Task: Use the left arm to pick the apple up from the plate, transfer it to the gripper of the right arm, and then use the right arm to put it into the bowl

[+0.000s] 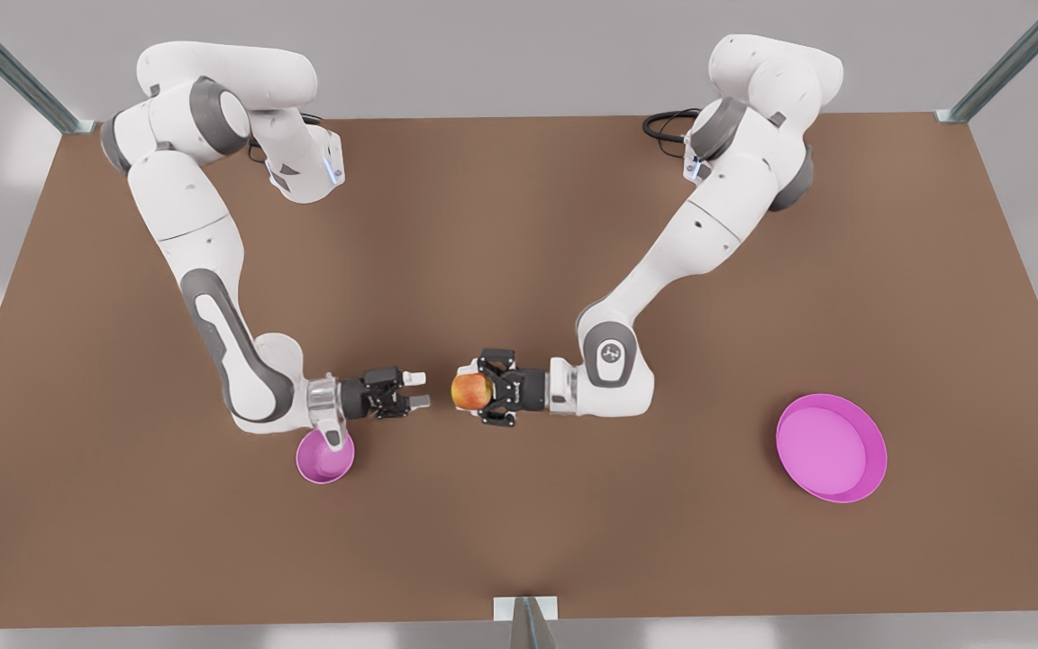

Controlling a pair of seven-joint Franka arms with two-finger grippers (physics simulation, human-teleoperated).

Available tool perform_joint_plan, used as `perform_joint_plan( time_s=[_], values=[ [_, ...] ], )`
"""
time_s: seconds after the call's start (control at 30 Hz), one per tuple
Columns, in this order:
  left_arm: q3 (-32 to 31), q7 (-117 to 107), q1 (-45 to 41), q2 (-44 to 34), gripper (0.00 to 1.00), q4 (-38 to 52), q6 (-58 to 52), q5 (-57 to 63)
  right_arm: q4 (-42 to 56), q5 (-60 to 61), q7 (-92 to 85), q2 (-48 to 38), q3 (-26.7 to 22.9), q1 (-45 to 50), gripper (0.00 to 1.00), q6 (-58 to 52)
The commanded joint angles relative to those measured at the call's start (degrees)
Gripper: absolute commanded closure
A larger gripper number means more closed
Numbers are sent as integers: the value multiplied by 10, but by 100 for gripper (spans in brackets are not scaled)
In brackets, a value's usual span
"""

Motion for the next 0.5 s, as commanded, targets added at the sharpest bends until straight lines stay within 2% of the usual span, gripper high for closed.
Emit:
perform_joint_plan(
  time_s=[0.0,0.13,0.2,0.37,0.47],
  values=[
    [-1,165,0,0,35,1,0,-1,-13,66,-206,-4,6,2,0,22],
    [-1,165,0,2,35,1,0,-2,-49,105,-137,-38,21,-9,0,61],
    [-1,165,0,4,34,1,0,-1,-123,136,-111,-88,25,-29,0,72],
    [-1,173,0,12,35,1,0,-2,-155,219,-109,-86,24,-30,0,101],
    [-1,172,-2,13,35,1,0,-2,-144,214,55,-110,30,-26,0,106]
  ],
)
